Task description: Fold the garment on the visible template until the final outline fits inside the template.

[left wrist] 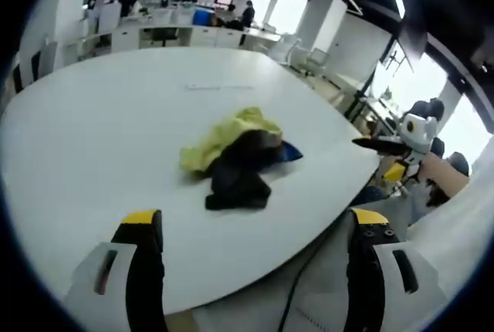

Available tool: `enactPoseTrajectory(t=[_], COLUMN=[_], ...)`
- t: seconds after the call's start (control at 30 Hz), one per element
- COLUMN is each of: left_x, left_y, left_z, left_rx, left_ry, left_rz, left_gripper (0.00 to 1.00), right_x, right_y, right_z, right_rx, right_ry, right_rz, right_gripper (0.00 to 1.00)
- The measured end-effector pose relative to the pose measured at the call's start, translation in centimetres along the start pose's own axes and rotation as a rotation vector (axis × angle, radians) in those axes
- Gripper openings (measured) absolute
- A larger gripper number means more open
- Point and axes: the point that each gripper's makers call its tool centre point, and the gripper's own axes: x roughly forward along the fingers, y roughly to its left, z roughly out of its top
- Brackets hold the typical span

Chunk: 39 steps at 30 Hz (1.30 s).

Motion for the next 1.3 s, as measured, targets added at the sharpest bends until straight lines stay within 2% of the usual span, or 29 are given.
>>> enactPoseTrajectory(t=[1.0, 1.17, 1.3], left_x=[1.5, 1.9, 2.1], left_y=[-0.5, -0.5, -0.5], left_z=[0.5, 0.4, 0.5], left_rx=[0.010, 0.011, 0.011], left_ry=[0.019, 0.027, 0.029], left_rz=[-0.022, -0.026, -0.027], left_gripper=[0.94, 0.93, 0.93], right_x=[1.2, 1.5, 1.7], right_y=[-0.5, -1.1, -1.0], right_z=[-0.8, -1.2, -1.4], right_rx=[0.009, -0.020, -0.007], right_ry=[0.029, 0.037, 0.041], right_rz=[0.014, -0.020, -0.012], right_gripper=[0.94, 0.90, 0.91])
